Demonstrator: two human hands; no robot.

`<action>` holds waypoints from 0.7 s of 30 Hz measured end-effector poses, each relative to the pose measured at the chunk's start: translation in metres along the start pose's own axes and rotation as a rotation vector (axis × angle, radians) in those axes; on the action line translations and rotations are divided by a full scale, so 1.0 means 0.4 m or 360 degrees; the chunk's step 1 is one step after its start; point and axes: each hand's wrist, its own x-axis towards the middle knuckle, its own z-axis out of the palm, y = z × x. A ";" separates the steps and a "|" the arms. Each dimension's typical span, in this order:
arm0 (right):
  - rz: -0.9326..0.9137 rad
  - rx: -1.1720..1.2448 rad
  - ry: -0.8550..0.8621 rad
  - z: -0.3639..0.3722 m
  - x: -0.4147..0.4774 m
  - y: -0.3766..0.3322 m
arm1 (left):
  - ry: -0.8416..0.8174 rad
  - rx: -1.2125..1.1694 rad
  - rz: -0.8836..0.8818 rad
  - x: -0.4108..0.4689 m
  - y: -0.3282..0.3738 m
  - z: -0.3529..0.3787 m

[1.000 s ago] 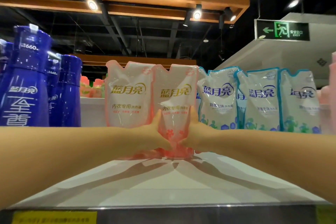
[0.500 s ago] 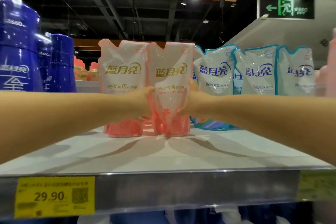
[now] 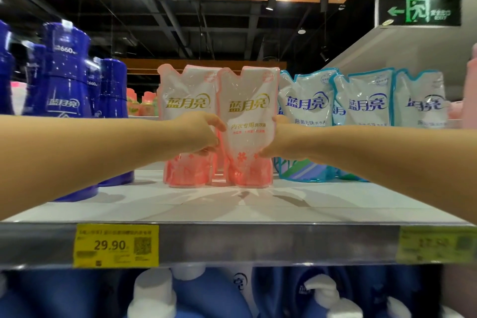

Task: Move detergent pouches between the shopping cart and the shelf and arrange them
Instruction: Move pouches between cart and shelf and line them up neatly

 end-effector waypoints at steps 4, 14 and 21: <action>0.0051 -0.0040 0.0010 0.005 -0.033 -0.024 | -0.0017 -0.0007 0.0038 -0.034 0.010 -0.003; -0.0023 0.0045 0.0152 -0.003 -0.090 -0.010 | -0.0036 -0.0076 0.0180 -0.103 0.044 0.002; -0.0126 0.0210 0.0212 -0.020 -0.141 0.008 | 0.0095 0.0024 0.0362 -0.160 0.079 0.007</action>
